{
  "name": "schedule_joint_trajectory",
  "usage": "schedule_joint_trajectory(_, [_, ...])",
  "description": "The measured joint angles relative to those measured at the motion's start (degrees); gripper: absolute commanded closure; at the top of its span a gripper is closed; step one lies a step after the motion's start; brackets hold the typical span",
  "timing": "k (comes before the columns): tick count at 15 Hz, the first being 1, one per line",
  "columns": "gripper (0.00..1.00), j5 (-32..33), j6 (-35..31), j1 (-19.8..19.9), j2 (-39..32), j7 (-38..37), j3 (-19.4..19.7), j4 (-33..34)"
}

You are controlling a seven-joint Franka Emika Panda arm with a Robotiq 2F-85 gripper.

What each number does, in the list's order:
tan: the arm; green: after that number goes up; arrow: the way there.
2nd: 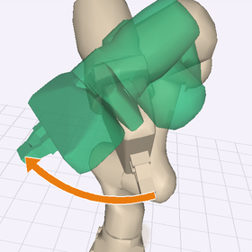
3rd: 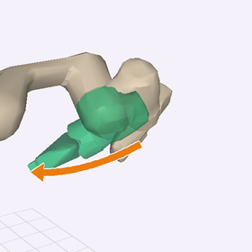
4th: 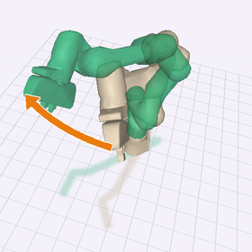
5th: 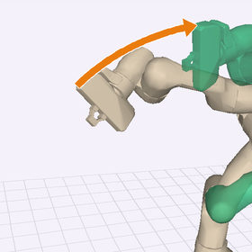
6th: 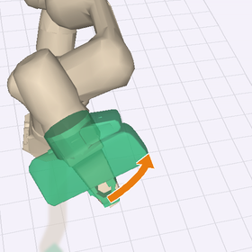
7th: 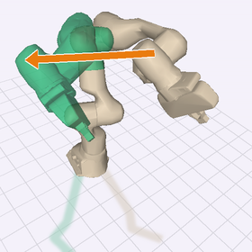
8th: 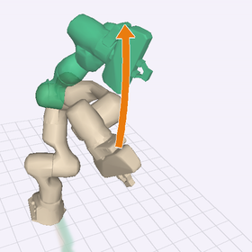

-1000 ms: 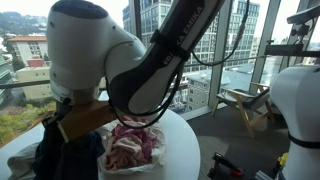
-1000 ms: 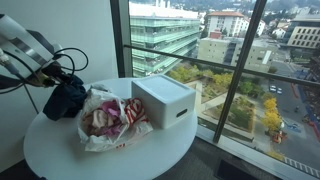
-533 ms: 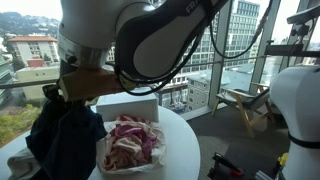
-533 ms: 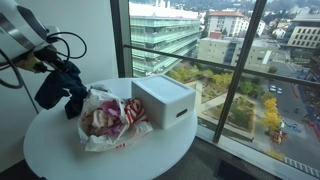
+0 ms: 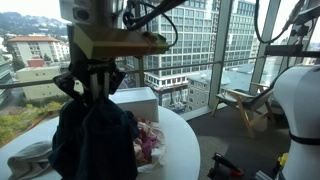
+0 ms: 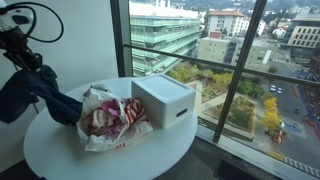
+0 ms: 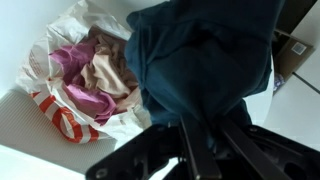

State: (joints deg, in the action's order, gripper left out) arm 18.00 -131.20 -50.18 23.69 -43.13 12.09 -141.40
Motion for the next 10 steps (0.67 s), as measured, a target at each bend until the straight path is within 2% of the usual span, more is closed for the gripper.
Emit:
schedule_joint_trajectory(2, [0.89,-4.92,3.54,6.63,2.01,3.65,-7.33,0.10])
schedule_joint_trajectory(4, [0.89,-9.62,5.82,12.01,3.52,7.93,-12.52,0.09])
schedule_joint_trajectory(8, [0.89,-15.83,5.49,20.43,2.29,16.26,-19.50,-1.35])
schedule_joint_trajectory(10, [0.89,-16.20,1.16,23.71,0.41,19.25,-22.74,-3.39])
